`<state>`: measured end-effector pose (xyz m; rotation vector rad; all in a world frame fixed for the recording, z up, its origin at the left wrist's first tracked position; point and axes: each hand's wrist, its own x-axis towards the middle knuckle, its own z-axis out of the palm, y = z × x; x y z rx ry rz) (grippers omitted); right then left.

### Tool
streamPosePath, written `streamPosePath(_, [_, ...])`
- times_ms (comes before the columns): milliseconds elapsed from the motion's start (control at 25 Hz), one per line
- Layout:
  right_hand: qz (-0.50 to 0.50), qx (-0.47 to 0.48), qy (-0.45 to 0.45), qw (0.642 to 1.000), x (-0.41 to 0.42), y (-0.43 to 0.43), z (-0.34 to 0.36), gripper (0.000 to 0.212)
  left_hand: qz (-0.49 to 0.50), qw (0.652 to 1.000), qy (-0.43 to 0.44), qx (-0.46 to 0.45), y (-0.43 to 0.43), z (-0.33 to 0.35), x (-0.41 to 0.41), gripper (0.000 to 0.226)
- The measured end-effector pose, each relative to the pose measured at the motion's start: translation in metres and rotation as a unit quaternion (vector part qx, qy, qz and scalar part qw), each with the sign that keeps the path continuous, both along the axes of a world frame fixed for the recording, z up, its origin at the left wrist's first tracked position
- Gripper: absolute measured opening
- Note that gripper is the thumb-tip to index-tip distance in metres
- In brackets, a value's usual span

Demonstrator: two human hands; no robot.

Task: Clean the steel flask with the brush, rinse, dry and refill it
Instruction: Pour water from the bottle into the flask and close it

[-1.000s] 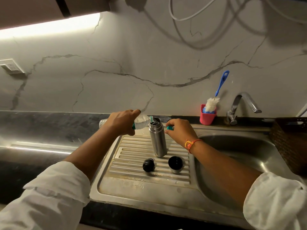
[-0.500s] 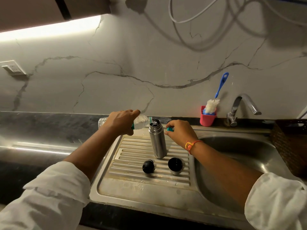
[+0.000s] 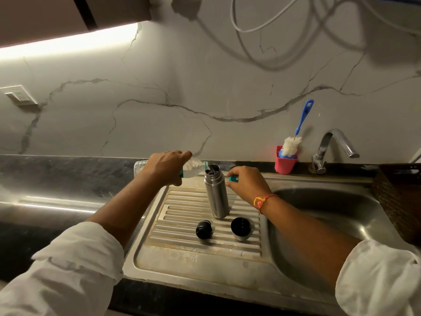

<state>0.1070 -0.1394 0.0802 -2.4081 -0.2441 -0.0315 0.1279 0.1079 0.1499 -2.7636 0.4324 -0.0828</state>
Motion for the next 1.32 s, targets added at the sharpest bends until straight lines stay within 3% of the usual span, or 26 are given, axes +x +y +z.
streamPosePath(1320, [-0.002, 0.001, 0.005, 1.000, -0.0024, 0.0011, -0.0052, 0.035, -0.013, 0.999, -0.016, 0.044, 0.0020, 0.0074, 0.0026, 0.084])
